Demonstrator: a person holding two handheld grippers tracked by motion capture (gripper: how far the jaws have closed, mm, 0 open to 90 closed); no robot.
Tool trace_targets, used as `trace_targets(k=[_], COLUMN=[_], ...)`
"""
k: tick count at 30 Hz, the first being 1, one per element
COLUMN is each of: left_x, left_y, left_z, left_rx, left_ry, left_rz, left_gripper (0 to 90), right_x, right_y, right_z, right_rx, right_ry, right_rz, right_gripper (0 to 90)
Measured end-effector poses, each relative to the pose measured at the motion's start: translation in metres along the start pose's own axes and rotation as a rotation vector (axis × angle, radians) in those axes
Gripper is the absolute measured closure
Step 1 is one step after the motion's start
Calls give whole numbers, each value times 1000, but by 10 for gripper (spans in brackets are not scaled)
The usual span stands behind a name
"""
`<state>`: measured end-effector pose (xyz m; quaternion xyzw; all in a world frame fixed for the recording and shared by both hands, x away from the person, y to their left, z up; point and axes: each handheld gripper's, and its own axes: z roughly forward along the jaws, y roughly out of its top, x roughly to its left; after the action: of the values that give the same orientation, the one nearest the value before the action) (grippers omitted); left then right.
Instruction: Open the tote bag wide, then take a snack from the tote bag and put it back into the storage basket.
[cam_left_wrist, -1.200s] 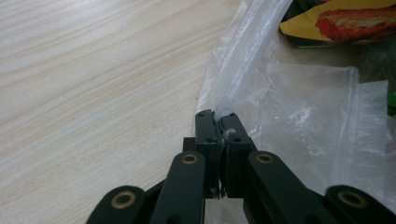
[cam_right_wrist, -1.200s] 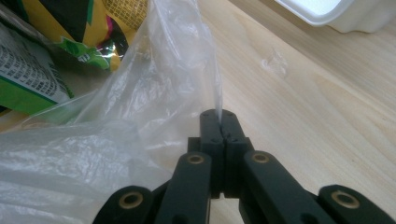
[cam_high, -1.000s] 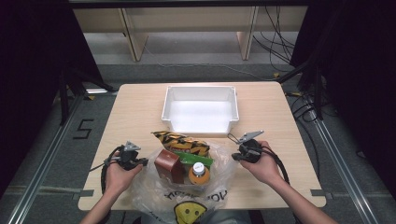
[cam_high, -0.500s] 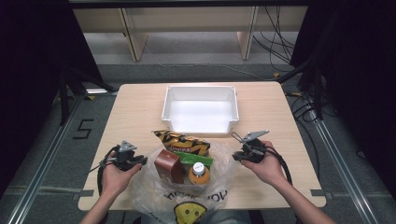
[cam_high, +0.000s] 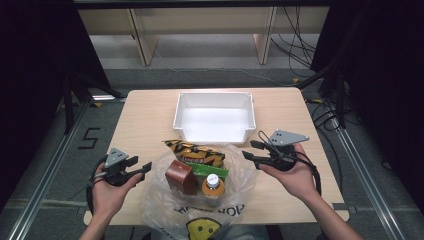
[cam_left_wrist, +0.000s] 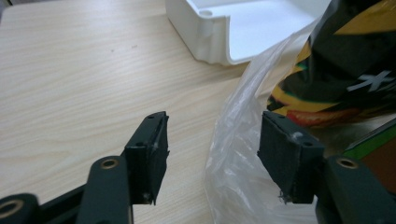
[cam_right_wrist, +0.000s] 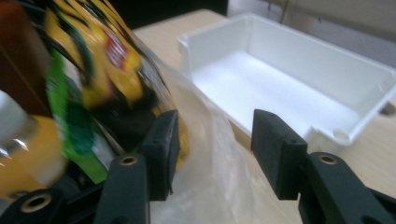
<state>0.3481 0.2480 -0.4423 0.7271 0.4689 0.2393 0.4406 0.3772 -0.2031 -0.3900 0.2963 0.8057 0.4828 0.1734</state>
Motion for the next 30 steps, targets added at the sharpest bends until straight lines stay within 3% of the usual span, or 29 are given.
trace_targets(k=[1, 5, 6, 10, 11, 13, 15, 16, 19, 22, 24, 27, 28, 29, 30], left_x=[-2, -5, -6, -6, -7, -8, -10, -10, -11, -11, -11, -11, -12, -12, -12], left_y=[0, -6, -8, -14, -15, -16, -17, -17, -18, -21, -22, -22, -22, -22, -21], left_z=[-3, -12, -13, -15, -15, -14, -13, -13, -13, -13, -13, -14, -15, -15, -15], left_rx=[-8, -21, -23, -38, -44, -51, -54, -51, -58, -52, -51, -55, -56, -59, -60], left_ry=[-1, 9, 8, 11, 16, 17, 16, 24, 26, 35, 31, 33, 36, 36, 37], left_rz=[-16, -28, -34, -51, -63, -60, -56, -56, -53, -50, -55, -52, -53, -50, -52], left_gripper=[401, 375, 370, 355, 354, 352, 351, 351, 352, 354, 353, 354, 354, 354, 354], right_x=[1, 8, 7, 12, 15, 14, 17, 16, 17, 15, 16, 16, 19, 19, 21], right_y=[3, 15, 18, 24, 24, 23, 23, 23, 21, 19, 19, 19, 19, 19, 19], right_z=[0, 1, 3, 7, 7, 7, 7, 6, 8, 9, 8, 10, 9, 10, 10], right_rx=[-32, -57, -68, -96, -97, -118, -122, -126, -131, -135, -109, -117, -105, -113, -115], right_ry=[9, 49, 56, 75, 91, 88, 88, 81, 110, 108, 105, 103, 109, 108, 118], right_rz=[-22, -23, -49, -33, -3, -28, -2, -33, -16, -39, -15, -39, -10, -25, -8], right_gripper=[508, 501, 499, 498, 499, 501, 503, 503, 521, 526, 520, 509, 506, 502, 496])
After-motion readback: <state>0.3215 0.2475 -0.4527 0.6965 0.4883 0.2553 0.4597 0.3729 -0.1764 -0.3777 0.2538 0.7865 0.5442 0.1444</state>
